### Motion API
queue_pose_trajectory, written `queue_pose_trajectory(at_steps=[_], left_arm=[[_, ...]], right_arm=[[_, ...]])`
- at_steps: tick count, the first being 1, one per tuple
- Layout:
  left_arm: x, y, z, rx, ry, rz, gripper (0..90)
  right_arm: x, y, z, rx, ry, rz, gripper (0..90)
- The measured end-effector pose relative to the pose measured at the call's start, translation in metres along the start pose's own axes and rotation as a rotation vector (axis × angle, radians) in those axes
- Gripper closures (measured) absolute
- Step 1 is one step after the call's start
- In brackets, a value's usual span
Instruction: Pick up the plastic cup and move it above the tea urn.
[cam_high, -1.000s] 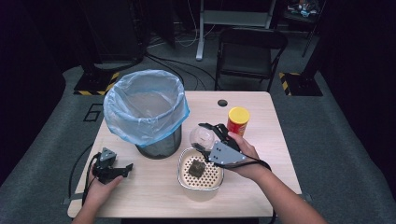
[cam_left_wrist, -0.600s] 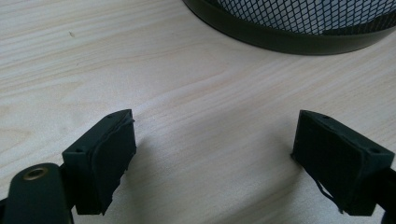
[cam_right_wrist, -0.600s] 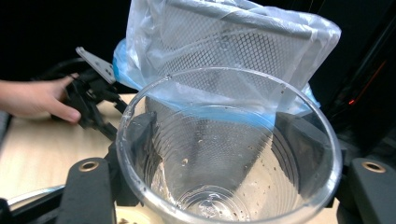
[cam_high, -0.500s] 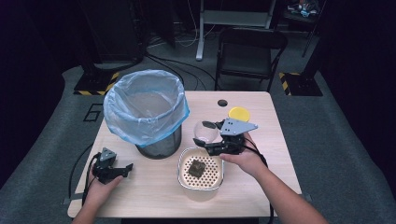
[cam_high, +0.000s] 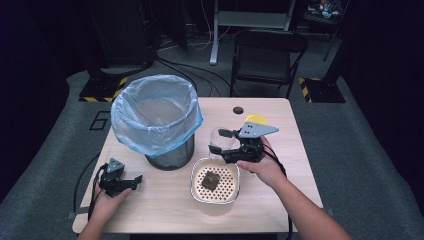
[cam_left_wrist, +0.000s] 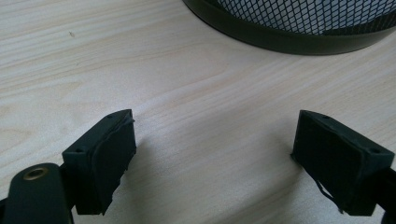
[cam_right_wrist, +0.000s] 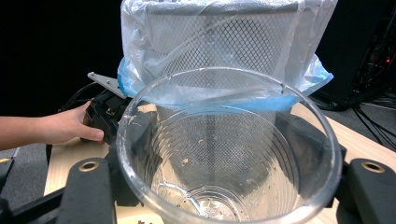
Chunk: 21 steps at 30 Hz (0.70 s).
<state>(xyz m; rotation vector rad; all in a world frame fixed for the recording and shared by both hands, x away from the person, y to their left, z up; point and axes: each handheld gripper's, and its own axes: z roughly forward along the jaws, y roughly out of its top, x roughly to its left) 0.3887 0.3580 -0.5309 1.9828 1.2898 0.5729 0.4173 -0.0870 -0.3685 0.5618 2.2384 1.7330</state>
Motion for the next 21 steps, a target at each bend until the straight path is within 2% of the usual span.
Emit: queue_pose_trajectory(at_steps=[5,9,12,14,18,21], left_arm=[[0.000,0.000,0.000,0.000,0.002,0.000,12.9],[-0.001,0.000,0.000,0.000,0.004,-0.007,13.0],[-0.001,0.000,0.000,-0.001,0.007,-0.010,13.0],[-0.001,0.000,0.000,0.000,0.008,-0.011,13.0],[-0.001,0.000,0.000,-0.001,0.010,-0.011,13.0],[-0.002,-0.001,-0.001,0.005,0.006,-0.018,13.0]], right_arm=[[0.003,0.009,-0.002,-0.002,0.007,-0.014,32.0],[0.006,0.027,-0.006,-0.001,-0.002,-0.032,32.3],[0.009,0.043,-0.009,-0.026,0.022,-0.014,32.4],[0.011,0.054,-0.011,-0.041,0.022,-0.011,32.4],[0.012,0.073,-0.012,-0.057,0.031,0.025,32.4],[0.010,0.087,-0.013,-0.070,-0.014,0.021,32.2]])
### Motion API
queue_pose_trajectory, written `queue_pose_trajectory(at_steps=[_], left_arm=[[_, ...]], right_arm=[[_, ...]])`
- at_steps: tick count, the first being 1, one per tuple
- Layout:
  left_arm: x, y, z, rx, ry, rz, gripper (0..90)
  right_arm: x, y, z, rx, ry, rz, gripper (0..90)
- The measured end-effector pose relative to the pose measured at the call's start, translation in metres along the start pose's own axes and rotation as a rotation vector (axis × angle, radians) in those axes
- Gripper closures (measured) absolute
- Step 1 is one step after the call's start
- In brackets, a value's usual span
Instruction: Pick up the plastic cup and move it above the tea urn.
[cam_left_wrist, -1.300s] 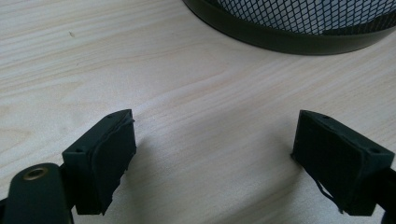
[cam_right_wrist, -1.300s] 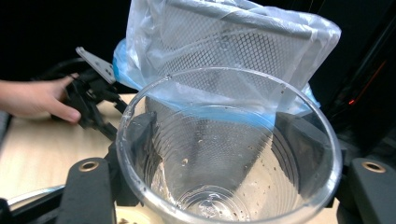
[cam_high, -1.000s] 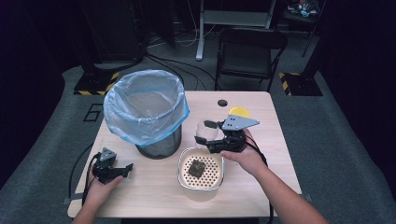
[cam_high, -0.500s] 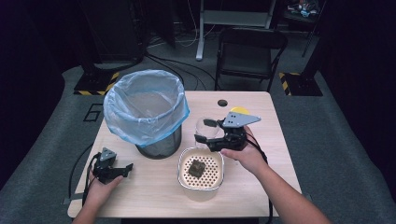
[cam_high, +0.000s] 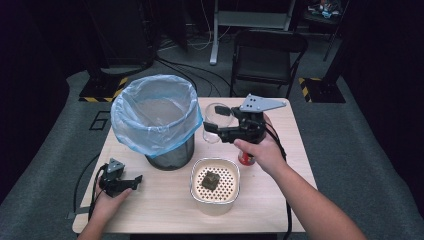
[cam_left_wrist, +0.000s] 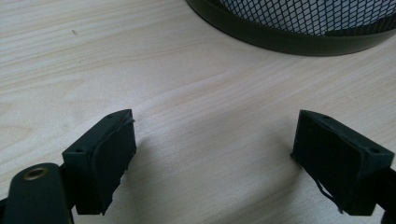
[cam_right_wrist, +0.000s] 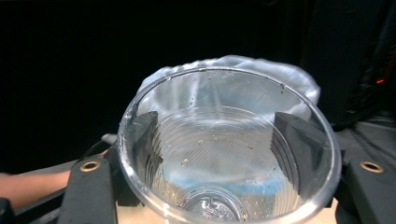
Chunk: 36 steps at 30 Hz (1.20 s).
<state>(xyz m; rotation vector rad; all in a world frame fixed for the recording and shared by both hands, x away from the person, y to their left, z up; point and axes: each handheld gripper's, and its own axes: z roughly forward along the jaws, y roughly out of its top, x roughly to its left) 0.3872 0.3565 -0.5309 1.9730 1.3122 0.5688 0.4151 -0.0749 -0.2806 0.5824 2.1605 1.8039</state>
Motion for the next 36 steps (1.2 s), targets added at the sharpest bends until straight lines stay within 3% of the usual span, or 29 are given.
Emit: queue_pose_trajectory(at_steps=[9,16,23,29,34,36], left_arm=[[0.000,0.000,0.000,0.000,0.000,0.000,13.0],[0.000,0.000,0.000,0.000,0.000,0.000,13.0],[0.000,0.000,0.000,0.000,0.000,0.000,13.0],[0.000,0.000,0.000,0.001,-0.002,0.001,12.8],[0.001,0.000,0.000,-0.005,-0.003,0.011,12.0],[0.000,0.000,0.000,-0.003,-0.011,-0.005,12.0]], right_arm=[[-0.003,0.031,0.004,0.004,-0.013,-0.020,32.2],[0.004,0.035,0.004,0.018,0.004,-0.043,32.2],[0.006,0.044,0.008,-0.005,-0.004,-0.038,32.0],[0.005,0.059,0.025,-0.015,-0.017,-0.024,31.5],[0.005,0.073,0.044,-0.014,-0.036,-0.051,31.2],[0.006,0.078,0.053,-0.009,-0.037,-0.051,31.1]])
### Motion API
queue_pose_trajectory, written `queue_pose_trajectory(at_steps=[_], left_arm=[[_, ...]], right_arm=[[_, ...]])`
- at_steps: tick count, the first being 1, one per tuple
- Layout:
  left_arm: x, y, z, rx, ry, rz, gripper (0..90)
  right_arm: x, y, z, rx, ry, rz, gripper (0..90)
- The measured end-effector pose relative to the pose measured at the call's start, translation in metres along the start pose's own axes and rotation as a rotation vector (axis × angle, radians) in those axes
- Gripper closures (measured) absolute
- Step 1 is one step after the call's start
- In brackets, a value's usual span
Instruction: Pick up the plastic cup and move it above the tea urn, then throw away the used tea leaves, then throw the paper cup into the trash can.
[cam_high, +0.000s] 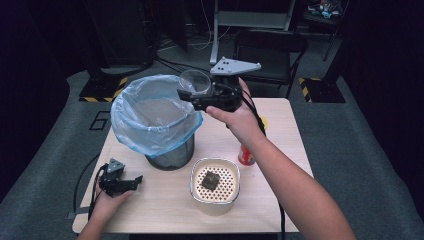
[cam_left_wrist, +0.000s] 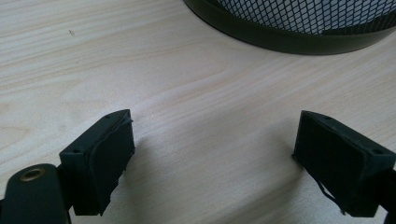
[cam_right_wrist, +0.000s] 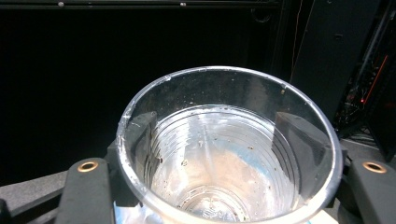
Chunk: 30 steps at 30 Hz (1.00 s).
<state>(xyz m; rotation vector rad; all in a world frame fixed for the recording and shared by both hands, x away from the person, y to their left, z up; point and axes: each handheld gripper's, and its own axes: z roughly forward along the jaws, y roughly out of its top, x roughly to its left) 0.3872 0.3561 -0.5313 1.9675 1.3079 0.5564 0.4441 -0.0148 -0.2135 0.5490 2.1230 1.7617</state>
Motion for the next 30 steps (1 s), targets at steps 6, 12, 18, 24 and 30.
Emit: queue_pose_trajectory(at_steps=[6,12,18,24,30], left_arm=[[0.001,0.000,0.000,0.003,0.006,0.007,12.6],[0.000,0.000,0.000,0.004,0.008,0.008,12.4],[0.001,0.001,-0.001,0.016,0.004,0.010,12.5],[0.001,0.001,-0.001,0.015,0.003,0.010,12.5],[0.001,0.001,-0.001,0.015,0.003,0.011,12.5]], right_arm=[[-0.002,0.005,0.031,0.019,-0.015,-0.013,30.4],[-0.002,0.000,0.064,0.067,-0.026,-0.012,29.5],[0.001,-0.005,0.088,0.097,-0.041,-0.009,26.9],[-0.001,-0.009,0.102,0.110,-0.057,0.005,23.0],[0.002,-0.016,0.115,0.125,-0.038,0.017,9.2]])
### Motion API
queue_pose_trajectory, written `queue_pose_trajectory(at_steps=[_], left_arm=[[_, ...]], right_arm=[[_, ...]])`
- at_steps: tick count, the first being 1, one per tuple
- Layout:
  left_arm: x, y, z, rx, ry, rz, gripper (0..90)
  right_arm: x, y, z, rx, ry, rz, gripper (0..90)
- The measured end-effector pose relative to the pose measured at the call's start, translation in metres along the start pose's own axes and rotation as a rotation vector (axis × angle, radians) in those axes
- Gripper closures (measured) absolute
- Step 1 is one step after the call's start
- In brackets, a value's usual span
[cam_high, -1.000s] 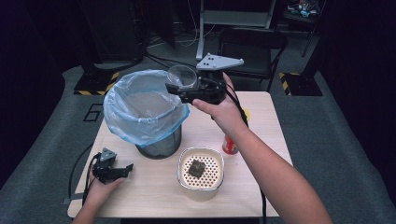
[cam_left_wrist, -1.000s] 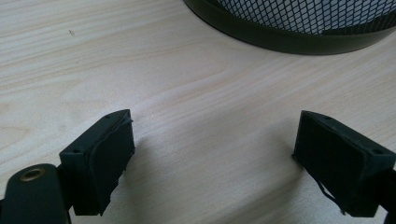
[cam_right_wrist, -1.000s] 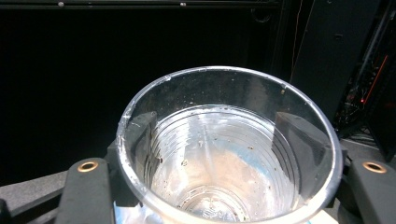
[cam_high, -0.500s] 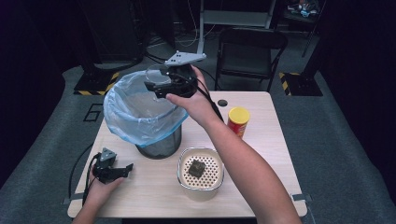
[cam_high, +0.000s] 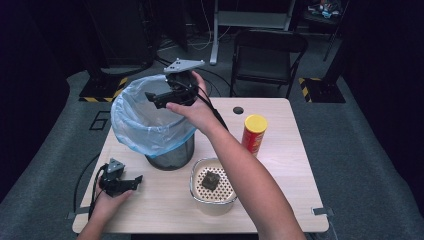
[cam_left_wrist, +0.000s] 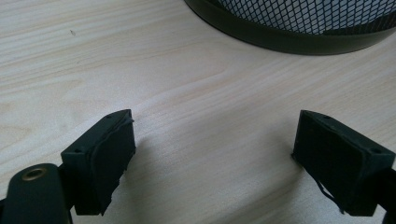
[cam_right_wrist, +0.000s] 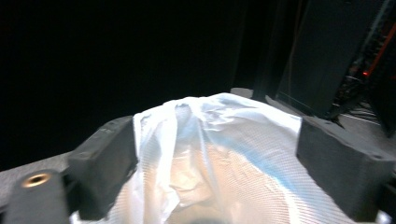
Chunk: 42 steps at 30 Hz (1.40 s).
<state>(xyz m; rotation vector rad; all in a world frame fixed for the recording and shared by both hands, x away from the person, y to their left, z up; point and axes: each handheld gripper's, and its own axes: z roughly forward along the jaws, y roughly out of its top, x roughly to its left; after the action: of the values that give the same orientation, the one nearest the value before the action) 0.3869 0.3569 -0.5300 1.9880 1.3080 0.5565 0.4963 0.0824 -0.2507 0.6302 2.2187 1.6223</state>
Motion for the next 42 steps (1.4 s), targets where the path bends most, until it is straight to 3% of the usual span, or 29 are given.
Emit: queue_pose_trajectory(at_steps=[2,8,16,19,30,34,38,42], left_arm=[[0.000,0.000,0.000,0.000,0.000,0.000,12.5],[0.001,0.000,0.000,-0.005,0.004,0.007,12.5],[0.000,0.000,0.001,-0.011,0.006,0.005,12.5],[0.000,0.000,0.001,-0.016,0.009,0.005,12.5],[0.000,0.000,0.001,-0.018,0.010,0.005,12.5],[0.000,0.000,0.001,-0.018,0.010,0.005,12.5],[0.000,0.000,0.001,-0.018,0.010,0.005,12.5],[0.000,0.000,0.001,-0.018,0.010,0.004,12.5]], right_arm=[[0.003,-0.001,0.003,0.013,0.003,-0.004,5.2],[0.008,-0.003,0.001,0.041,0.007,-0.035,6.3],[0.001,-0.006,-0.022,0.015,-0.014,-0.043,12.3],[-0.004,-0.007,-0.037,-0.001,-0.009,-0.039,13.9],[-0.026,-0.027,-0.102,-0.013,-0.061,-0.019,20.0],[-0.034,-0.037,-0.118,0.001,-0.074,-0.011,20.0],[-0.040,-0.044,-0.135,-0.023,-0.087,0.002,15.7],[-0.043,-0.052,-0.147,-0.028,-0.115,-0.015,14.1]])
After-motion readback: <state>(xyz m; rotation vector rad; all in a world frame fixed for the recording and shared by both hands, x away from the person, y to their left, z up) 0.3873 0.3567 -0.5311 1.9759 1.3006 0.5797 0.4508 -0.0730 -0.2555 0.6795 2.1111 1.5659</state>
